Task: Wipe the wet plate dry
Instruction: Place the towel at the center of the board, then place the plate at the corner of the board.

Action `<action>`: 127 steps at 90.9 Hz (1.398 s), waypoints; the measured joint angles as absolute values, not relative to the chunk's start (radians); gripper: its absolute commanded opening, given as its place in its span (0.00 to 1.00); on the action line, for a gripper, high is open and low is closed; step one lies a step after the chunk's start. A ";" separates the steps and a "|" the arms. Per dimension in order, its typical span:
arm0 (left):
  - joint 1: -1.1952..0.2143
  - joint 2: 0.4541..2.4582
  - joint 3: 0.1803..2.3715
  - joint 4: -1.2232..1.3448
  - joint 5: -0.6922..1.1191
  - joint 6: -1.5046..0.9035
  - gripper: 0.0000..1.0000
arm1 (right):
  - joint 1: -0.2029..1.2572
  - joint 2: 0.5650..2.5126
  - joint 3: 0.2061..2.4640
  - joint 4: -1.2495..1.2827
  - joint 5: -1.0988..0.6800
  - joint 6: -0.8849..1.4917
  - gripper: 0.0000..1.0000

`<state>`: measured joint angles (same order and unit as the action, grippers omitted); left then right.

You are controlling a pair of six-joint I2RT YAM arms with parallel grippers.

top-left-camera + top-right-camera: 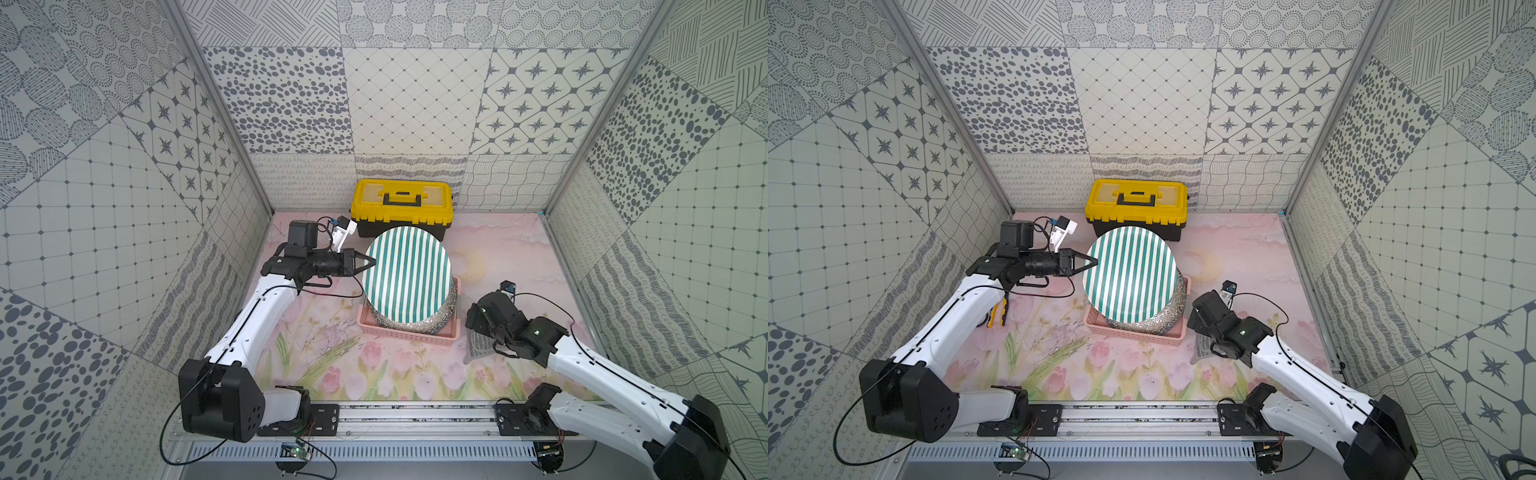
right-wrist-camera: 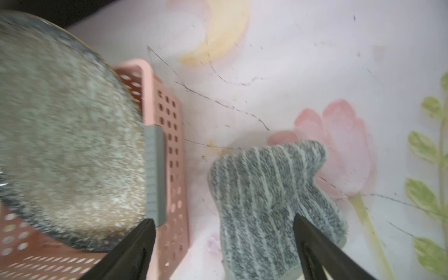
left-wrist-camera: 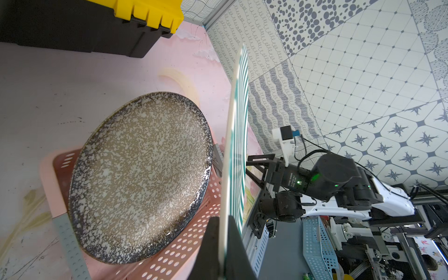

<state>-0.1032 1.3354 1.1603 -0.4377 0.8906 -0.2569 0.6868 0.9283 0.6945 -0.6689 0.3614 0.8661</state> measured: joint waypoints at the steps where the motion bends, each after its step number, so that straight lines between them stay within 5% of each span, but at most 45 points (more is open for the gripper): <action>1: -0.103 1.335 1.160 -0.438 0.891 -0.257 0.00 | 0.683 0.924 0.702 -0.669 0.356 0.855 0.94; 51: -0.121 1.340 1.156 -0.447 1.054 -0.235 0.00 | 0.390 0.890 0.819 -0.403 -0.434 0.597 0.57; 81: -0.119 1.340 1.156 -0.463 1.107 -0.242 0.00 | 0.375 0.933 0.774 -0.201 -0.616 0.659 0.00; 87: -0.115 1.341 1.155 -0.460 1.104 -0.242 0.00 | 0.363 0.922 0.774 -0.156 -0.669 0.691 0.00; 96: -0.113 1.339 1.157 -0.437 1.134 -0.241 0.32 | 0.353 0.896 0.775 -0.141 -0.677 0.715 0.00; 108: -0.117 1.339 1.158 -0.432 1.095 -0.241 0.97 | 0.331 0.896 0.771 -0.104 -0.669 0.736 0.00; 127: -0.114 1.323 1.160 -0.427 1.021 -0.249 1.00 | 0.063 0.886 0.714 -0.134 -0.541 0.834 0.00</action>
